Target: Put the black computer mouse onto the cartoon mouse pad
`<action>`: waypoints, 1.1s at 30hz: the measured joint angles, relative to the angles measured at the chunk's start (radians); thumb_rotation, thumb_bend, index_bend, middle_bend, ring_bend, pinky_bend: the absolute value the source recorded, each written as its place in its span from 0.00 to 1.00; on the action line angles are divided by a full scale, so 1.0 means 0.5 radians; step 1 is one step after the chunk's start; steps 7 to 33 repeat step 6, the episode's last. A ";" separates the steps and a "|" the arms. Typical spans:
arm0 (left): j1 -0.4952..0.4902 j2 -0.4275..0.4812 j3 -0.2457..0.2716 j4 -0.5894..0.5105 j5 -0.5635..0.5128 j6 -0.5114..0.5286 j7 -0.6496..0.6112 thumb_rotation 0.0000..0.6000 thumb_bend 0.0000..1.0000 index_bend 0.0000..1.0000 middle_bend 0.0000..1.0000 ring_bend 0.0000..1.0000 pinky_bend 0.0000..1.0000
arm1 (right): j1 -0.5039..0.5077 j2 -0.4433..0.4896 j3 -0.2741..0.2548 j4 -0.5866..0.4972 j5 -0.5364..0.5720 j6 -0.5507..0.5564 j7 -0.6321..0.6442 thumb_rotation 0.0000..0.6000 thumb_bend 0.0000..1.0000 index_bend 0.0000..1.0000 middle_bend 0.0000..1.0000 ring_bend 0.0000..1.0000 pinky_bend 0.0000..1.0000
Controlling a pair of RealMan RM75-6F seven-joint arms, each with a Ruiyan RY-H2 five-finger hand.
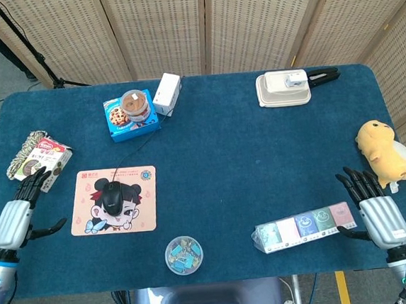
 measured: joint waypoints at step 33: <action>0.246 0.181 -0.013 -0.294 -0.231 -0.008 0.480 1.00 0.19 0.00 0.00 0.00 0.00 | -0.015 0.011 0.016 0.003 -0.018 0.069 -0.020 1.00 0.00 0.00 0.00 0.00 0.00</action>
